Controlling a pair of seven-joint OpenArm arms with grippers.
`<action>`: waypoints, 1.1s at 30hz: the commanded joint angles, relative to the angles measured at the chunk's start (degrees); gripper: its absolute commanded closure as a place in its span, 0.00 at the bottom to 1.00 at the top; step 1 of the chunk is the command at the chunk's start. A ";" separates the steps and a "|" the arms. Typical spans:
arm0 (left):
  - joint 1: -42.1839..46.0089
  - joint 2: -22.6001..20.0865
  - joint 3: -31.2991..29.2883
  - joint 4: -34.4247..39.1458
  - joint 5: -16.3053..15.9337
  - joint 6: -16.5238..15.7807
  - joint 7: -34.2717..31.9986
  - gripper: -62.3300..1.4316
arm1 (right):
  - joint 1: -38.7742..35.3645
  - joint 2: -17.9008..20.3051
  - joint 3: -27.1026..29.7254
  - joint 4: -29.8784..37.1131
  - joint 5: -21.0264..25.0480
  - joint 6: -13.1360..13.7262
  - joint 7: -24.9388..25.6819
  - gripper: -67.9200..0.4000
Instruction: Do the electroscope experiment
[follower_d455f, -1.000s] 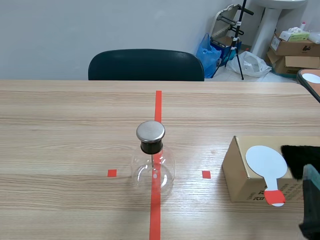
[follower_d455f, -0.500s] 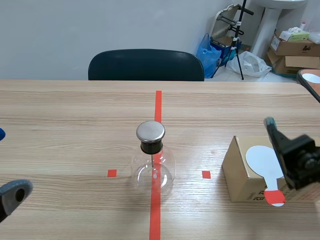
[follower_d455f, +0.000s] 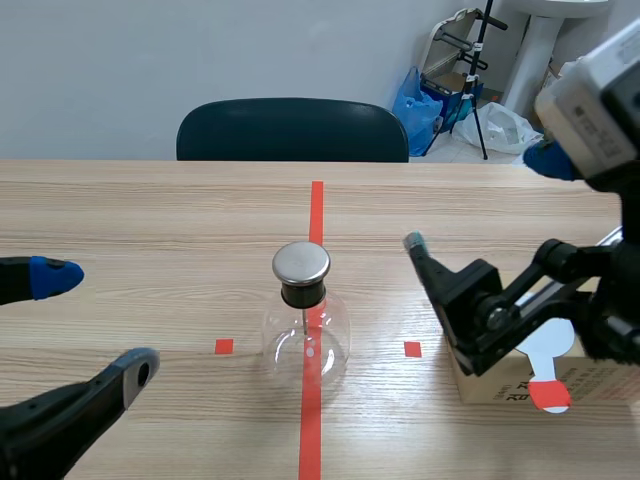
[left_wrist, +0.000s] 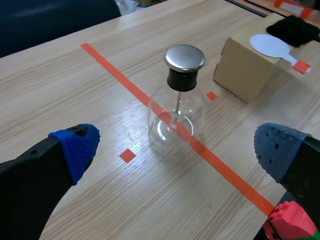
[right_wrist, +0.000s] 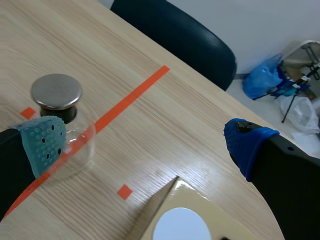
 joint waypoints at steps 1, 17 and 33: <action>-0.61 0.11 0.59 0.92 -1.42 1.42 -0.81 0.00 | 0.26 1.09 -0.24 0.11 0.98 -0.22 0.98 0.00; -1.46 0.61 1.86 2.80 1.40 3.89 -4.72 0.00 | 0.17 7.10 -3.30 0.11 6.97 0.00 0.61 0.00; -1.62 0.59 1.75 2.80 2.89 3.96 -3.82 0.00 | 0.07 7.19 -1.88 0.11 6.54 -2.16 0.68 0.00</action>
